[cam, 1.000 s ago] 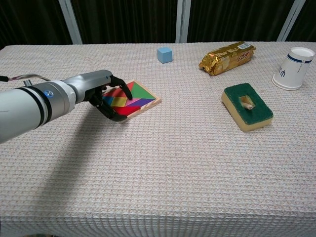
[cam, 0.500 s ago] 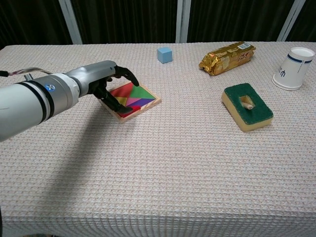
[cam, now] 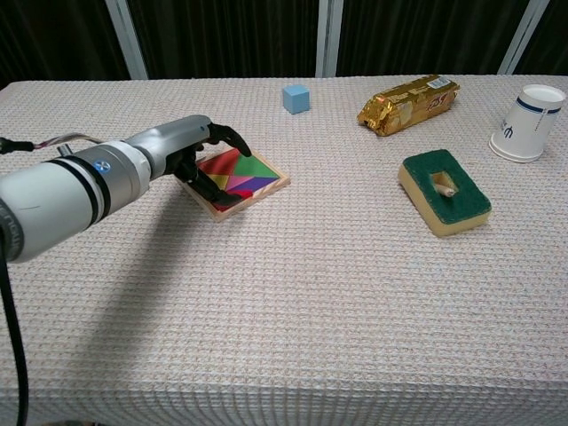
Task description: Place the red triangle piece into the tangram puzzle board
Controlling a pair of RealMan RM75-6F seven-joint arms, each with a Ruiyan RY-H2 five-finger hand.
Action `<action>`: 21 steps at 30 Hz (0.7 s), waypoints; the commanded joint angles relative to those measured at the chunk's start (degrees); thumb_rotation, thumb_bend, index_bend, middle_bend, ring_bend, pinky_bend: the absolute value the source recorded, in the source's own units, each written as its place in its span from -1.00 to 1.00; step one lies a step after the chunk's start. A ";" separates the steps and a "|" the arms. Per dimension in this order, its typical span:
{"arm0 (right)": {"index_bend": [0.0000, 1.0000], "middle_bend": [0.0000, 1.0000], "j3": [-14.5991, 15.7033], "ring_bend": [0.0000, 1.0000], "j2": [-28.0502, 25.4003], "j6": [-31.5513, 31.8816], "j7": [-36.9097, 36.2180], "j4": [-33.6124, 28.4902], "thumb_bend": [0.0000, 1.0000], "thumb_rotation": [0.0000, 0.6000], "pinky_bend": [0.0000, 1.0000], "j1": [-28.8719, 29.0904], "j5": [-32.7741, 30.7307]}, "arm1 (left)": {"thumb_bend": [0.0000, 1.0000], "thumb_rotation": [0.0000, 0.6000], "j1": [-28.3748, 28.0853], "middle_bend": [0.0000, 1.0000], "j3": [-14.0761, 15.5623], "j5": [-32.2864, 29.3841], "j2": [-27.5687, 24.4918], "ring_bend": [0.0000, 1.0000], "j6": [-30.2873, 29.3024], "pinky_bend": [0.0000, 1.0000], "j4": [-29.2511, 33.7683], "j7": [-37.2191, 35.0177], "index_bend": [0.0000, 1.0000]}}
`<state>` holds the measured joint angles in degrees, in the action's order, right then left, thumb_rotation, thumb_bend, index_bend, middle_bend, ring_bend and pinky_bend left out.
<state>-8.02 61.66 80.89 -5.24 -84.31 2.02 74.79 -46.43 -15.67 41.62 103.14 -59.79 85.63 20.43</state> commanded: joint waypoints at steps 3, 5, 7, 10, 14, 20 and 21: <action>-1.00 -1.00 0.04 -1.00 0.15 -0.14 0.24 0.00 -0.39 1.00 -1.00 0.17 0.17 | -0.52 1.00 0.06 -0.82 0.10 -0.07 0.16 -1.00 0.37 -0.98 -0.77 0.21 -0.55; -1.00 -1.00 0.05 -1.00 0.20 -0.06 0.38 -0.02 -0.39 1.00 -1.00 0.19 0.25 | -0.52 1.00 0.14 -0.82 0.12 -0.17 0.16 -1.00 0.75 -0.98 -0.85 0.12 -0.55; -1.00 -1.00 0.00 -1.00 0.21 -0.06 0.43 -0.04 -0.39 1.00 -1.00 0.19 0.16 | -0.52 1.00 0.15 -0.82 0.24 -0.01 0.25 -1.00 0.72 -0.98 -1.10 0.36 -0.55; -1.00 -1.00 0.01 -1.00 0.21 -0.01 0.41 -0.01 -0.39 1.00 -1.00 0.13 0.14 | -0.52 1.00 0.20 -0.81 0.06 0.02 0.57 -1.00 0.56 -0.98 -1.64 0.37 -0.55; -1.00 -1.00 0.00 -1.00 0.29 -0.04 0.25 0.15 -0.39 1.00 -1.00 0.11 0.09 | -0.52 1.00 0.35 -0.81 -0.19 -0.14 0.76 -1.00 0.34 -0.98 -2.20 0.46 -0.55; -1.00 -1.00 0.08 -1.00 0.43 -0.11 0.21 0.31 -0.39 1.00 -1.00 0.16 0.24 | -0.52 1.00 0.72 -0.81 -0.32 -0.49 0.76 -1.00 0.34 -0.98 -2.52 0.60 -0.55; -1.00 -1.00 0.07 -1.00 0.42 -0.07 0.21 0.30 -0.39 1.00 -1.00 0.15 0.25 | -0.52 1.00 0.77 -0.81 -0.36 -0.43 0.73 -1.00 0.33 -0.98 -2.43 0.56 -0.55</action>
<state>-7.95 62.08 80.83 -5.03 -84.02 2.17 75.05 -45.68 -16.02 41.18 103.88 -59.46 83.19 21.00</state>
